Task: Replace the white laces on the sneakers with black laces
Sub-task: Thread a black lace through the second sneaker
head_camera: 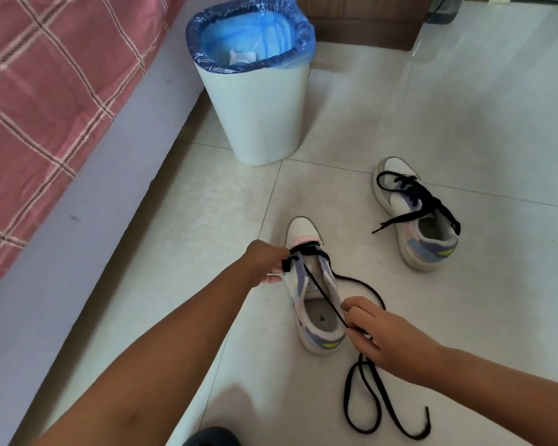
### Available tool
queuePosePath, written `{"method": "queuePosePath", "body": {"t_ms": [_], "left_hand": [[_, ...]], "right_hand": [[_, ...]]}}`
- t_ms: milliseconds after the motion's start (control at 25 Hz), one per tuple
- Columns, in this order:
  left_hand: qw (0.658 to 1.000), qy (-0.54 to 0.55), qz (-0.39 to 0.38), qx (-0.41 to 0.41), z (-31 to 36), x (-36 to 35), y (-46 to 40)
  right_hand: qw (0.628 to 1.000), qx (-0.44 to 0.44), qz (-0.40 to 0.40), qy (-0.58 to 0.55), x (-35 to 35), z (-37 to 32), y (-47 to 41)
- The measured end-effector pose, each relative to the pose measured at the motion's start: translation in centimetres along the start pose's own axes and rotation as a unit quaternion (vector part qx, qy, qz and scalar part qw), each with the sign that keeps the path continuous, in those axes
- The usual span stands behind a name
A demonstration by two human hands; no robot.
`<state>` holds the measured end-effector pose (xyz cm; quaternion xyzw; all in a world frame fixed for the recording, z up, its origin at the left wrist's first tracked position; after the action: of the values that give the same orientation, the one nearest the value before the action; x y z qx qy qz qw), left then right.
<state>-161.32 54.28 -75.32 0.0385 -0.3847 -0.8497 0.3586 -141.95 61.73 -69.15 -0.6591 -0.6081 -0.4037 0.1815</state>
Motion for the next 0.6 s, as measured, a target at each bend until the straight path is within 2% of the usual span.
{"method": "queuePosePath", "body": {"t_ms": [80,160,240,280,360,440,520,600], "left_hand": [[0.996,-0.008,0.047,-0.073,2.0,0.7,-0.3],[0.977,-0.064,0.082,-0.186,4.6,1.8,-0.2],[0.955,-0.140,0.073,-0.253,6.3,2.1,0.1],[0.956,-0.130,0.065,-0.253,6.6,2.3,0.0],[0.979,-0.010,0.049,-0.198,6.2,2.5,-0.3],[0.984,0.094,0.013,-0.148,5.7,2.4,-0.2],[0.986,0.078,-0.014,-0.147,5.5,2.5,-0.2],[0.984,-0.026,-0.001,-0.179,5.7,3.0,-0.3]], "right_hand": [[1.000,-0.010,0.005,-0.005,0.2,0.5,-0.1],[0.999,-0.035,0.021,-0.013,0.7,0.9,-0.2],[0.997,-0.080,0.017,-0.013,0.9,1.8,-0.1],[0.994,-0.105,0.003,-0.015,0.8,2.3,0.0],[0.989,-0.141,-0.012,-0.040,1.1,3.0,0.3],[0.982,-0.167,-0.018,-0.088,1.7,3.3,0.5],[0.976,-0.180,-0.024,-0.119,2.0,3.3,0.8],[0.972,-0.185,-0.029,-0.139,2.2,2.9,1.0]]}}
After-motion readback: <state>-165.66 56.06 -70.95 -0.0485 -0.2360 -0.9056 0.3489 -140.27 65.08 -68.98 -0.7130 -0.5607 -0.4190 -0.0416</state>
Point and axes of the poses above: each hand's wrist, its own y-axis away from the middle knuckle, its own x-axis out of the back of the hand, z = x × y, the point moved 8 cm from there along -y, towards the middle knuckle, and after that the axes turned 12 degrees about -x, right-handed, at the moved point
